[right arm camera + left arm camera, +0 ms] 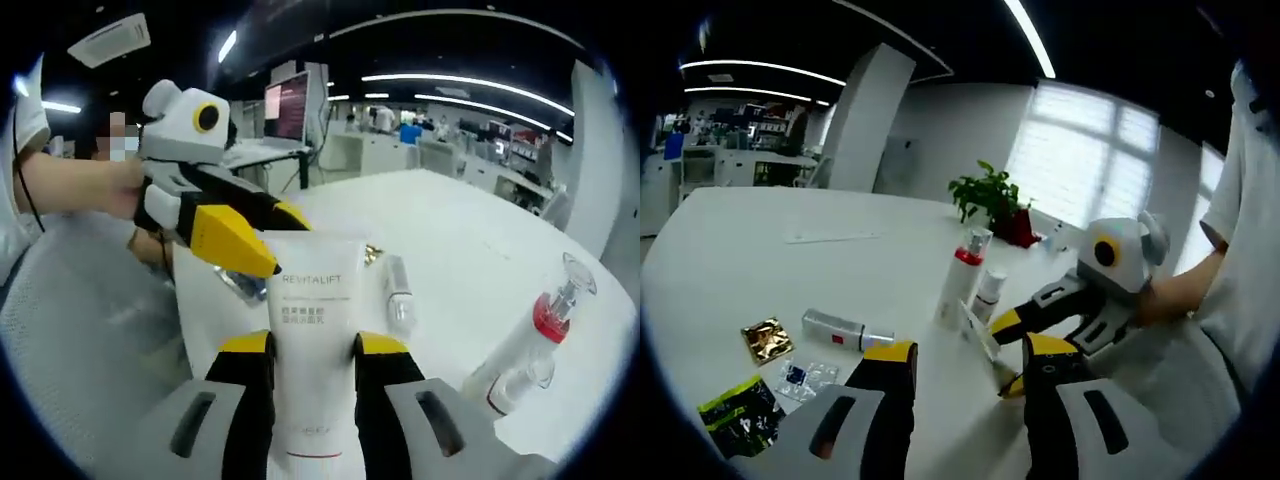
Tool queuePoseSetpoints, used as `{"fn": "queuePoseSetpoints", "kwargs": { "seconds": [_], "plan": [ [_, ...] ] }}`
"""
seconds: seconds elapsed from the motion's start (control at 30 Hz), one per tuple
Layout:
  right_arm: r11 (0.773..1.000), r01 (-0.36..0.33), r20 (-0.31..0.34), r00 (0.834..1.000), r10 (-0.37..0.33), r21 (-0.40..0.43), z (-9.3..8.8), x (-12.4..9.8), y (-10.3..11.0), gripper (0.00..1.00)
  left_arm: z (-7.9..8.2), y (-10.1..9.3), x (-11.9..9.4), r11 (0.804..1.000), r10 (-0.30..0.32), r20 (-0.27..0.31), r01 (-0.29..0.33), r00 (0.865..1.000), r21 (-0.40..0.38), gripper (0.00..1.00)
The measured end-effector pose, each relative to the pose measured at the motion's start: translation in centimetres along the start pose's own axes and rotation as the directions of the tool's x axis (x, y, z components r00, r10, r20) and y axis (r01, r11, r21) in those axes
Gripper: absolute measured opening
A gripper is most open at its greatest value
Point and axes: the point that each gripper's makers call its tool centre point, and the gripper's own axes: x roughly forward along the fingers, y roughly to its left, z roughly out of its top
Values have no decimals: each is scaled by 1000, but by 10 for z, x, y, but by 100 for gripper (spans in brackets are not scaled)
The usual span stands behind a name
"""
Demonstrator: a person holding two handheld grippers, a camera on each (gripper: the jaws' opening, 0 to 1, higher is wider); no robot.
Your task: Arrange the skincare products in the storage area until every visible bottle or jar stands upright without overlapping.
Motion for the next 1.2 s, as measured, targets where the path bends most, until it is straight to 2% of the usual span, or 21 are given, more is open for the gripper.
{"fn": "queuePoseSetpoints", "kwargs": {
  "seconds": [0.13,0.17,0.27,0.37,0.5,0.53,0.6,0.63,0.77,0.9,0.97,1.0,1.2],
  "plan": [
    [998,45,39,998,-46,49,6,-3,-4,29,6,-11,9,1000,6,9,-6,1000,18,38],
    [994,63,60,996,-69,87,9,-4,-5,29,6,-13,14,1000,9,5,-9,1000,21,37],
    [994,69,63,995,-74,80,11,-6,0,29,3,-12,24,998,42,-14,-41,999,47,33],
    [995,70,66,995,-75,75,12,-4,-1,29,0,-15,32,994,74,-31,-71,997,81,25],
    [993,78,66,994,-84,89,11,-5,-4,30,0,-25,36,988,65,-32,-60,997,140,13],
    [993,81,63,994,-87,91,10,-5,-5,30,1,-19,35,980,103,-29,-96,994,174,12],
    [993,81,58,995,-86,80,9,-4,-5,30,-2,-20,36,983,98,-52,-88,994,159,12],
    [993,81,57,995,-86,85,9,-4,-5,31,-2,-15,33,985,95,-52,-87,994,146,11],
    [994,75,73,994,-81,79,12,-4,-4,31,0,-16,32,987,94,-51,-86,994,132,10],
    [997,55,92,994,-60,56,17,-6,-2,31,3,-17,31,991,75,-57,-68,996,117,7],
    [997,29,114,993,-37,73,21,-9,-1,31,6,-20,28,988,29,-70,-18,997,155,7],
    [997,19,115,993,-27,71,21,-9,-1,30,6,-21,27,978,23,-93,-3,995,207,7],
    [998,-61,119,991,56,33,22,-8,4,29,7,-32,24,959,-31,-153,73,988,275,6]
  ]
}}
